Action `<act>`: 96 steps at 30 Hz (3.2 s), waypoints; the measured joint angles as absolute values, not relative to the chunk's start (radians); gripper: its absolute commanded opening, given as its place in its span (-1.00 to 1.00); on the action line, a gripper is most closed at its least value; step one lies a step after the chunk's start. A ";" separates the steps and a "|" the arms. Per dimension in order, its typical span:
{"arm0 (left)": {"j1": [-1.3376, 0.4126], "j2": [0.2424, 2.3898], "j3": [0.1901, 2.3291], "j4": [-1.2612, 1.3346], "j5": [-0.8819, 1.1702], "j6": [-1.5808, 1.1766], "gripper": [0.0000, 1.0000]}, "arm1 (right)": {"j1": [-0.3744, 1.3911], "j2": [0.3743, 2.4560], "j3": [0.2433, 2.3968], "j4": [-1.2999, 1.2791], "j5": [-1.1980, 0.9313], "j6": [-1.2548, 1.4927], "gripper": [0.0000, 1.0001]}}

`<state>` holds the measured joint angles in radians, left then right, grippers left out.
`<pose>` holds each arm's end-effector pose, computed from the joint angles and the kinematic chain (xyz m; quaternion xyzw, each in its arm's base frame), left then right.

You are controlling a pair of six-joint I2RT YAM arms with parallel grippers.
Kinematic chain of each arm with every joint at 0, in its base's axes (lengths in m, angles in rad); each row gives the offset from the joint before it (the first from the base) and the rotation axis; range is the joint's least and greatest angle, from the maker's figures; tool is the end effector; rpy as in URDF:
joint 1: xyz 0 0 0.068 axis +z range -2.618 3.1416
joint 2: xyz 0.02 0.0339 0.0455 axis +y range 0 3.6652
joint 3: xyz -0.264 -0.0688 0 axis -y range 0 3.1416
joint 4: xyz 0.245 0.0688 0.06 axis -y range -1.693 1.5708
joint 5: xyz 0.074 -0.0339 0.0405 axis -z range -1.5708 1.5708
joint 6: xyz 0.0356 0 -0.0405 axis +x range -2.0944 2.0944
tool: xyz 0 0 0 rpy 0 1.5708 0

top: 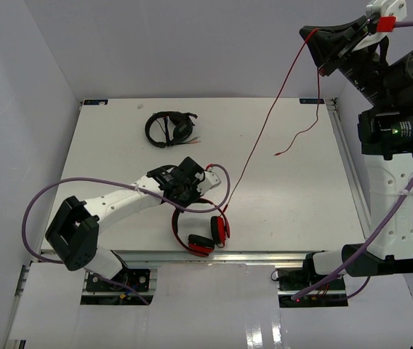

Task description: Wrap the headphones

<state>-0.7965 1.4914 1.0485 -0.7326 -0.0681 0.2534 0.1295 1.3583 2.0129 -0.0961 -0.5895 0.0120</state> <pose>0.2033 -0.2044 0.2248 0.4853 0.8514 -0.0205 0.1980 0.2057 0.0467 0.6232 -0.2809 0.4482 0.1996 0.8248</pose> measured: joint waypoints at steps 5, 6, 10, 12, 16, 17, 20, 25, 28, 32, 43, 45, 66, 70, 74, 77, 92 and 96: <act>-0.828 1.438 1.017 -0.714 -0.024 0.258 -1.00 | 0.130 1.347 1.932 -0.071 -0.545 -0.018 -0.85; -0.833 1.424 1.009 -0.712 -0.011 0.258 -1.00 | 0.130 1.350 1.918 -0.071 -0.537 -0.020 -0.85; -0.846 1.394 0.990 -0.700 0.043 0.257 -1.00 | 0.131 1.374 1.894 -0.072 -0.506 -0.027 -0.85; -0.849 1.392 0.989 -0.693 0.068 0.256 -1.00 | 0.131 1.383 1.891 -0.072 -0.495 -0.030 -0.85; -0.852 1.394 0.988 -0.678 0.099 0.253 -1.00 | 0.131 1.390 1.888 -0.071 -0.477 -0.030 -0.85; -0.853 1.398 0.987 -0.674 0.103 0.252 -1.00 | 0.131 1.391 1.890 -0.071 -0.474 -0.029 -0.85; -0.853 1.419 0.987 -0.666 0.112 0.245 -1.00 | 0.132 1.394 1.902 -0.070 -0.473 -0.025 -0.85; -0.854 1.511 0.993 -0.656 0.115 0.230 -1.00 | 0.145 1.394 1.917 -0.065 -0.475 0.008 -0.85; -0.854 1.575 1.016 -0.660 0.109 0.214 -1.00 | 0.163 1.387 1.917 -0.065 -0.482 0.027 -0.85; -0.856 1.654 1.086 -0.670 0.083 0.178 -1.00 | 0.194 1.363 1.915 -0.076 -0.500 0.046 -0.85; -0.867 1.837 1.390 -0.770 -0.092 -0.113 -1.00 | 0.288 1.210 1.776 -0.108 -0.538 0.056 -0.85; -0.867 1.845 1.445 -0.761 -0.124 -0.178 -1.00 | 0.296 1.198 1.748 -0.120 -0.538 0.049 -0.85; -0.789 1.886 1.479 -0.714 -0.341 -0.484 -1.00 | 0.321 1.229 1.874 -0.205 -0.566 0.037 -0.85; -0.745 1.895 1.482 -0.694 -0.357 -0.491 -1.00 | 0.321 1.200 1.871 -0.213 -0.608 0.058 -0.85; -0.725 1.895 1.495 -0.675 -0.371 -0.490 -1.00 | 0.321 1.191 1.858 -0.216 -0.643 0.078 -0.85; -0.710 1.895 1.507 -0.673 -0.383 -0.490 -1.00 | 0.321 1.179 1.831 -0.207 -0.667 0.101 -0.85; -0.528 1.876 1.634 -0.648 -0.360 -0.604 -1.00 | 0.347 0.943 1.366 -0.143 -0.821 0.230 -0.85; -0.446 1.837 1.662 -0.642 -0.310 -0.643 -1.00 | 0.365 0.875 1.209 -0.141 -0.857 0.226 -0.85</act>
<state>-0.4461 1.8370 1.6624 -0.6419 -0.3103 -0.6434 0.3646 0.8747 1.2088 -0.1408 -0.8575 0.2257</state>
